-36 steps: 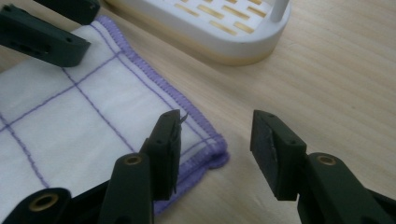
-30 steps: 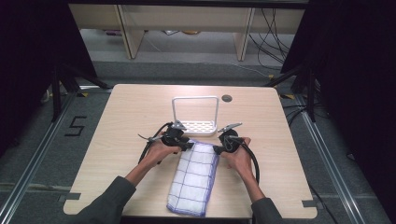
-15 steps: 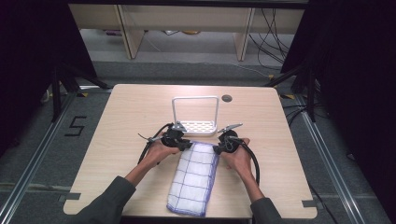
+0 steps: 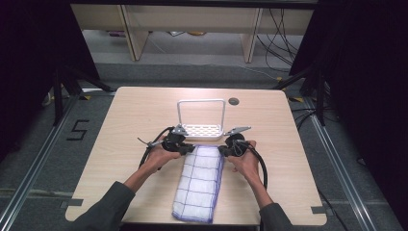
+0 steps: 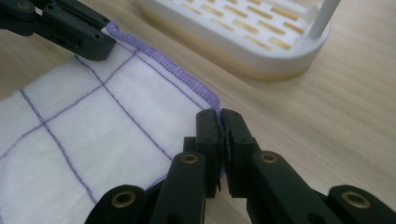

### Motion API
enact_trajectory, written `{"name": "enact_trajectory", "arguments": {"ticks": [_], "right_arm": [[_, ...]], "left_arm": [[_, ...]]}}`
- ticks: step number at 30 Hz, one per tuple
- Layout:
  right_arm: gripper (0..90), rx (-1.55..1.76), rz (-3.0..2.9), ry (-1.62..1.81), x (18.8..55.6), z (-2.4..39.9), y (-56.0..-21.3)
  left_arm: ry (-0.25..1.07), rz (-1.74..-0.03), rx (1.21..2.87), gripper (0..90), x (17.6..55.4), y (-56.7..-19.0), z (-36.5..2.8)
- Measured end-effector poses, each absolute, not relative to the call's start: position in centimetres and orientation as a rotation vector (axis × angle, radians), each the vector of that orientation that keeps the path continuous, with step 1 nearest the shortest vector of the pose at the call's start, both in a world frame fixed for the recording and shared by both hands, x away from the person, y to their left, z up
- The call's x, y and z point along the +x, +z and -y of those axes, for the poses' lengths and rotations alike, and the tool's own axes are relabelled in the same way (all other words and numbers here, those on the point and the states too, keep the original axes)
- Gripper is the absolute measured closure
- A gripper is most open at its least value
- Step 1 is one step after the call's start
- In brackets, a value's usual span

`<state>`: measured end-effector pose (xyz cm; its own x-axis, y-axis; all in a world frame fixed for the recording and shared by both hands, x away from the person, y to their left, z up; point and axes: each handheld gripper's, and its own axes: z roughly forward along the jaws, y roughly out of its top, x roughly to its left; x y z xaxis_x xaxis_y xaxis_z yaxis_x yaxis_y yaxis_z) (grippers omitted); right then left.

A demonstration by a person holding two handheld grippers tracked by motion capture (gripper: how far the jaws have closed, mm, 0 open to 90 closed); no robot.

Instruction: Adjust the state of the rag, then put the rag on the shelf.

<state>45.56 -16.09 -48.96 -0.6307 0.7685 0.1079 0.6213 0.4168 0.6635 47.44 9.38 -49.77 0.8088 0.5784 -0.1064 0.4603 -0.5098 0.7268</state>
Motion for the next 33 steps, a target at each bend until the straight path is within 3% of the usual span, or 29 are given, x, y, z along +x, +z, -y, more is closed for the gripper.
{"name": "enact_trajectory", "arguments": {"ticks": [16, 33], "right_arm": [[87.0, 1.137, -2.356, 1.138, 45.1, 15.8, -46.6], [87.1, 1.046, -2.311, 1.236, 42.8, 15.9, -41.8]], "left_arm": [[0.236, -0.756, 2.082, 85.3, 46.5, -47.0, -10.6], [0.267, -0.665, 1.984, 85.3, 44.2, -42.1, -11.9]]}}
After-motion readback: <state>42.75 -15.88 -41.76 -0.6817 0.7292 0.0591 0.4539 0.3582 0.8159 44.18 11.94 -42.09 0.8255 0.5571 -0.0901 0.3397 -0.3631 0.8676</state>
